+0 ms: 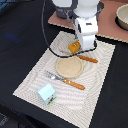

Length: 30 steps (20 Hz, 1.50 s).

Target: Interact with the objects in diverse but meaningful ways.

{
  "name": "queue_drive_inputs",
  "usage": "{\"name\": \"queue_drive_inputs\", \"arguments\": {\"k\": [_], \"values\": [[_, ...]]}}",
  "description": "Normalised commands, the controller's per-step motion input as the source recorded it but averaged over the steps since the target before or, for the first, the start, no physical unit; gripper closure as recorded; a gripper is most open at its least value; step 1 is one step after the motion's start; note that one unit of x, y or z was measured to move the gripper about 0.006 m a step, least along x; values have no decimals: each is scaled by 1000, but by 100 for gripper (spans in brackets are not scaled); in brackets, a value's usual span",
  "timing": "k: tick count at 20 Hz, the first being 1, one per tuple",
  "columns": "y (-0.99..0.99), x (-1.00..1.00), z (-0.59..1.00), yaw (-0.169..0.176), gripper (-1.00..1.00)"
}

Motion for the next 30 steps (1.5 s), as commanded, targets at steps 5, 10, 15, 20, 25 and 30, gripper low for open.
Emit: {"name": "queue_drive_inputs", "arguments": {"k": [5, 10, 15, 20, 25, 30], "values": [[0, 123, -25, 45, 100], [0, 119, -21, 52, 100], [0, 115, 0, 61, 100], [18, 100, 88, 57, 100], [193, -38, 973, 40, 100], [59, -9, 1000, 19, 100]]}}
